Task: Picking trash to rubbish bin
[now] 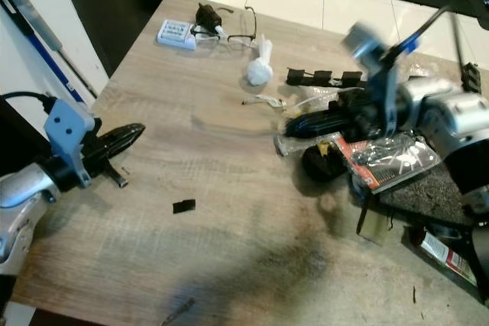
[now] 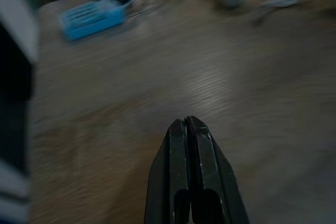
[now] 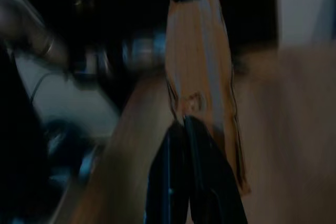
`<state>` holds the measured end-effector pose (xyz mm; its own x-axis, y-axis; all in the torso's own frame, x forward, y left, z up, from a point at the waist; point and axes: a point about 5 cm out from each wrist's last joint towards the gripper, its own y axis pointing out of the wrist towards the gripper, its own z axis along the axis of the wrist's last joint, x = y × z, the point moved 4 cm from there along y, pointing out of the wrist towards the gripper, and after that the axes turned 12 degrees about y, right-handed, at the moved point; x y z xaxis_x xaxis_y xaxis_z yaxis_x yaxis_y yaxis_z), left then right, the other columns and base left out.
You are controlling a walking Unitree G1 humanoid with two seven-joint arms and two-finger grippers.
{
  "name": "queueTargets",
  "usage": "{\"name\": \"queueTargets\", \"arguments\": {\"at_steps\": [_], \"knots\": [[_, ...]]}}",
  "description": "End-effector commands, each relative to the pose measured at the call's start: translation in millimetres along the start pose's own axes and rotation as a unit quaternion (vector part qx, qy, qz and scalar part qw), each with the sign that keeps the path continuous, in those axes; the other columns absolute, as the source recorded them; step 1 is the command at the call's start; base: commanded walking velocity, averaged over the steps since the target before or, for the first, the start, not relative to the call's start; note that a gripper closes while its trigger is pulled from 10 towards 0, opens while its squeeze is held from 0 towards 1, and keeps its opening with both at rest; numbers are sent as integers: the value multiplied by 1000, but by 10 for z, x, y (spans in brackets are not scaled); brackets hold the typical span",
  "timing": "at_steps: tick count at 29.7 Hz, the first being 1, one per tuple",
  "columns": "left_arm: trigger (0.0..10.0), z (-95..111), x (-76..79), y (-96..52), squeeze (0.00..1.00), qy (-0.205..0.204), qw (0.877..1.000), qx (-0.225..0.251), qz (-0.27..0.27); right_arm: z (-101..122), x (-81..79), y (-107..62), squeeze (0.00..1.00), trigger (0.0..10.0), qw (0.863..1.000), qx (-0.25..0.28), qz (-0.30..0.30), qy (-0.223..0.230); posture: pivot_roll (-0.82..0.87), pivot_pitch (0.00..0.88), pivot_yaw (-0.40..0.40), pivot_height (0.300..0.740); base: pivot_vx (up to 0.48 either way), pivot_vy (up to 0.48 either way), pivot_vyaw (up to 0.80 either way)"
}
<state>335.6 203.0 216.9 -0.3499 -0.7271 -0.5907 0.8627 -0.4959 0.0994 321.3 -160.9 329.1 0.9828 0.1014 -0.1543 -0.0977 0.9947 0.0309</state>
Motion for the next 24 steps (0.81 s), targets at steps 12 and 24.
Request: {"name": "queueTargets", "arguments": {"at_steps": [12,24], "knots": [[10000,133,-268,141,0,-90,973,10,214,113,683,-141,0,1059,881,235,-367,-185,28,268,-68,740,0,0,0],[10000,127,-23,290,0,-141,967,-8,211,137,683,-295,0,10000,738,364,-518,-231,15,226,-33,740,0,0,0]]}}
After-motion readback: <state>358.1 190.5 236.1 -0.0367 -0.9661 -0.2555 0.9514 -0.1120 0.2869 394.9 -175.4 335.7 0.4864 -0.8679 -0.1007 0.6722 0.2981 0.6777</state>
